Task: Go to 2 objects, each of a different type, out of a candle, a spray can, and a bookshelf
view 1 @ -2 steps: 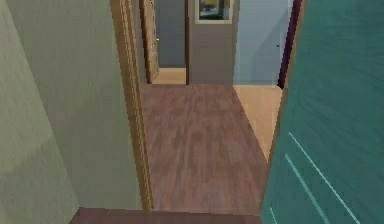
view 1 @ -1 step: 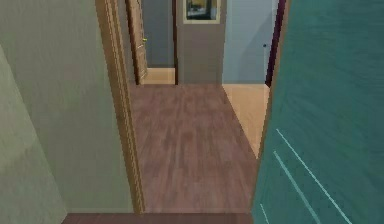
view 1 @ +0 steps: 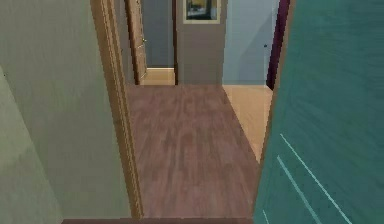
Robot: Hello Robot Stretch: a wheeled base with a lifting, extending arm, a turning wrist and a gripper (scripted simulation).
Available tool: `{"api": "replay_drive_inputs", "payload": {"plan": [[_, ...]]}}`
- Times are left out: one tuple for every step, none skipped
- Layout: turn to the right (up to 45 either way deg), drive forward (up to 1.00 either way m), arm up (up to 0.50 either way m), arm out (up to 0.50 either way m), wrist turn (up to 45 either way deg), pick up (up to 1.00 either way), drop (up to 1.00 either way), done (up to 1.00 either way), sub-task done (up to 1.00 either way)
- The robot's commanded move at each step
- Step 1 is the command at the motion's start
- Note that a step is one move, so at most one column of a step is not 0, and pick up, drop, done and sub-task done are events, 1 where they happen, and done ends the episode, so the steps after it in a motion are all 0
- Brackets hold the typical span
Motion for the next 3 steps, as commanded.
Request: {"api": "replay_drive_inputs", "payload": {"plan": [[0.0, 1.0, 0.0, 0.0, 0.0, 0.0, 0.0, 0.0, 0.0], [-6.0, 0.0, 0.0, 0.0, 0.0, 0.0, 0.0, 0.0, 0.0], [0.0, 0.25, 0.0, 0.0, 0.0, 0.0, 0.0, 0.0, 0.0]]}}
